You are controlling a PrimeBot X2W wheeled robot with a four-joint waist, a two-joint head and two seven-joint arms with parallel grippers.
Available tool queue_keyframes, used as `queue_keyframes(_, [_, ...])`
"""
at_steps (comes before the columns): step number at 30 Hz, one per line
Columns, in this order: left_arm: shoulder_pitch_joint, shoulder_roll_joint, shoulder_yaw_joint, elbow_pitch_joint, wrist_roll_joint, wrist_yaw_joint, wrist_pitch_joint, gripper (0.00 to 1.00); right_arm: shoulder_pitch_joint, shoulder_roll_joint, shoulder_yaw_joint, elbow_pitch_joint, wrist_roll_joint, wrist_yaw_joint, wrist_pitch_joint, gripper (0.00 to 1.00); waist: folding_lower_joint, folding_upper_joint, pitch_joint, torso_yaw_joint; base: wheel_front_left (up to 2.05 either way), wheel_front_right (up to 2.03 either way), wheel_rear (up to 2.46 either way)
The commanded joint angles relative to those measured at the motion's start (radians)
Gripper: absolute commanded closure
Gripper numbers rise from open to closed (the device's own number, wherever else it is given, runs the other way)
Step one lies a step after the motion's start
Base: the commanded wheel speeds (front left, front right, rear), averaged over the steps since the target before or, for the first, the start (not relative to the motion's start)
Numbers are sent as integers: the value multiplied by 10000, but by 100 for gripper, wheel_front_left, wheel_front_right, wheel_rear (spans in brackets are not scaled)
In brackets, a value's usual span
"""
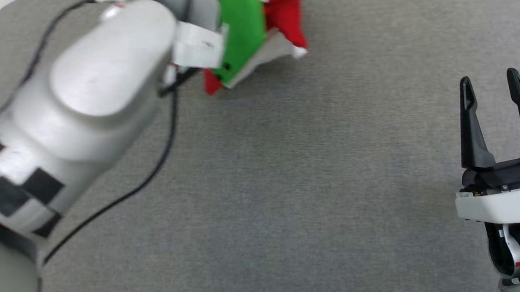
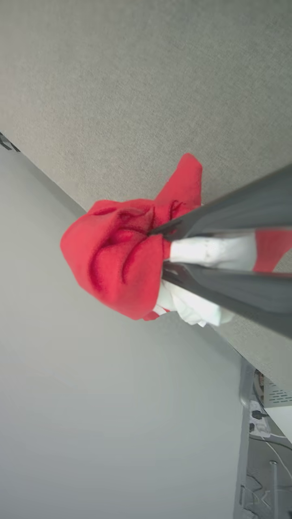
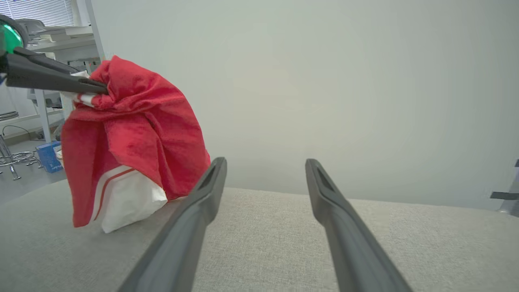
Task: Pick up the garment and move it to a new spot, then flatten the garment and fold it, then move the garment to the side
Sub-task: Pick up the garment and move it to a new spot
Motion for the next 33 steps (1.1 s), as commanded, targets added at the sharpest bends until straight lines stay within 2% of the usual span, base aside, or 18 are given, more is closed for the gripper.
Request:
queue_keyframes(1, [155,-313,-108,-6,130,-23,-103,100,30,-10,-65,-14,121,-9,-59,0,1,-1,60,-620,0,0,0])
queue_keyframes(8, [1536,-2055,-340,30,756,-23,13,100,-24,-8,-372,2,394,-9,-59,0,1,-1,372,-1267,0,0,0])
queue_keyframes(12, [2761,-2821,-345,-69,1395,-23,391,100,-80,-8,-459,39,469,-9,-59,0,1,-1,554,-1482,0,0,0])
queue_keyframes(20, [5142,-3350,-348,-750,2934,-23,1639,100,-187,-7,-426,137,510,-9,-59,0,1,-1,762,-1705,0,0,0])
queue_keyframes(23, [5715,-3412,-348,-1015,3135,-23,1929,100,-196,-7,-426,196,513,-9,-59,0,1,-1,758,-1693,0,0,0])
queue_keyframes(25, [5873,-3435,-348,-1066,3033,-23,1745,100,-171,-7,-446,255,495,-9,-59,0,1,-1,683,-1634,0,0,0])
queue_keyframes(26, [5617,-3458,-348,-865,3416,-23,691,0,-45,-7,-513,335,468,-9,-59,0,1,-1,412,-1438,0,0,0])
queue_keyframes(30, [5052,-3486,-305,-52,3440,-23,-1503,0,198,-7,-562,439,389,-9,-59,0,1,-1,-136,-1120,0,0,0])
queue_keyframes(33, [4905,-3505,141,529,3313,115,-2848,0,421,-7,-532,501,350,-9,-59,0,1,-1,-584,-922,0,0,0])
